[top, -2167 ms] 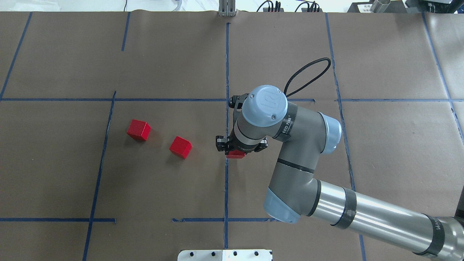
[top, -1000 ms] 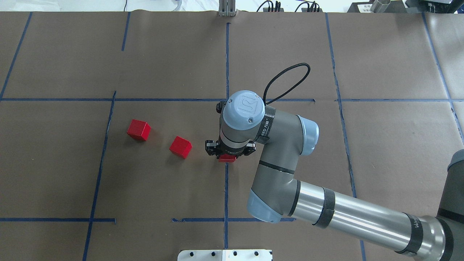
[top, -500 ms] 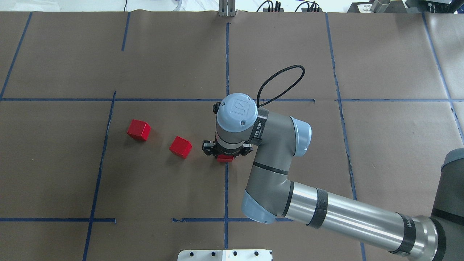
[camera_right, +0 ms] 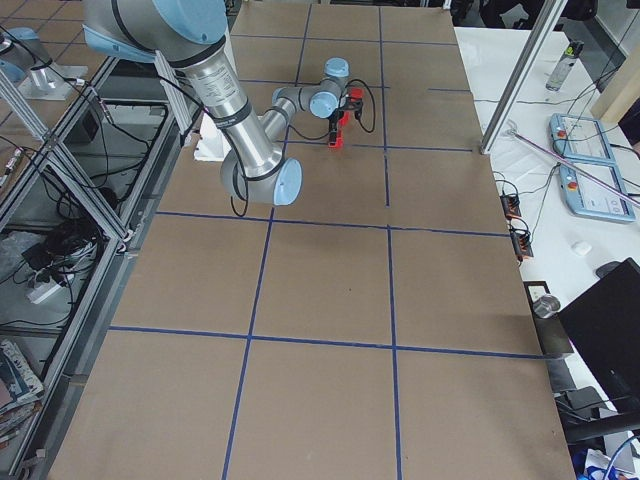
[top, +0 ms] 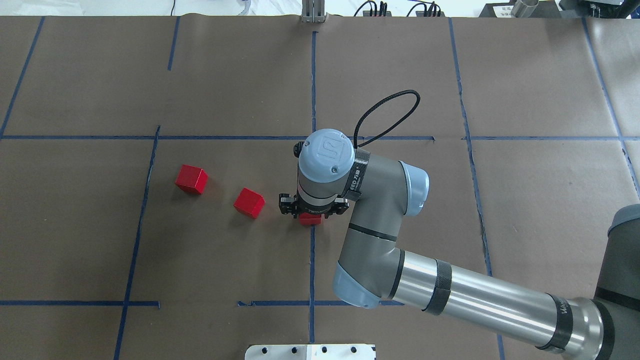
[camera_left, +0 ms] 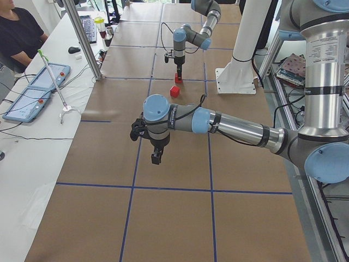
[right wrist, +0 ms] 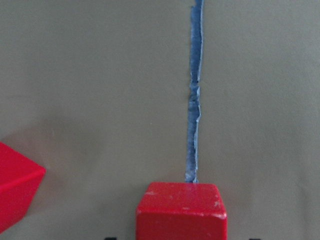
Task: Form red blocks into L shape at center
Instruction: 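Lower the cube at the center and open the right gripper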
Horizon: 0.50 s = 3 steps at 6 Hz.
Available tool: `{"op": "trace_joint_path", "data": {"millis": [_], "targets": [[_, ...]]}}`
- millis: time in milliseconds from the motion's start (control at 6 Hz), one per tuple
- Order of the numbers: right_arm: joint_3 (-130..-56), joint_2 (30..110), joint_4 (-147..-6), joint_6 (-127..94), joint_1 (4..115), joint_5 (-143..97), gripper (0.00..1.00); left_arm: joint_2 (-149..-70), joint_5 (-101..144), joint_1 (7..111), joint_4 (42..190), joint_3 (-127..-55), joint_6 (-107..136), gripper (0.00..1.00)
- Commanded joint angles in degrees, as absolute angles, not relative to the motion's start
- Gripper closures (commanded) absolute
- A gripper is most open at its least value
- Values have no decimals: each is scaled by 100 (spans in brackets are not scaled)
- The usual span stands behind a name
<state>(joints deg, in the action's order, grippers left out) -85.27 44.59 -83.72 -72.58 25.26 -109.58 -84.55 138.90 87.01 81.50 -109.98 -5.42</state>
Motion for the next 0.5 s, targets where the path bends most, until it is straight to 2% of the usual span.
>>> {"op": "trace_joint_path", "data": {"millis": [0, 333], "targets": [[-9188, 4587, -8795, -7233, 2793, -11021, 0, -8507, 13896, 8658, 8165, -11065, -554, 0], [-10191, 5287, -8798, -7233, 3058, -11048, 0, -8700, 13913, 7940, 8679, -11118, -31, 0]]}}
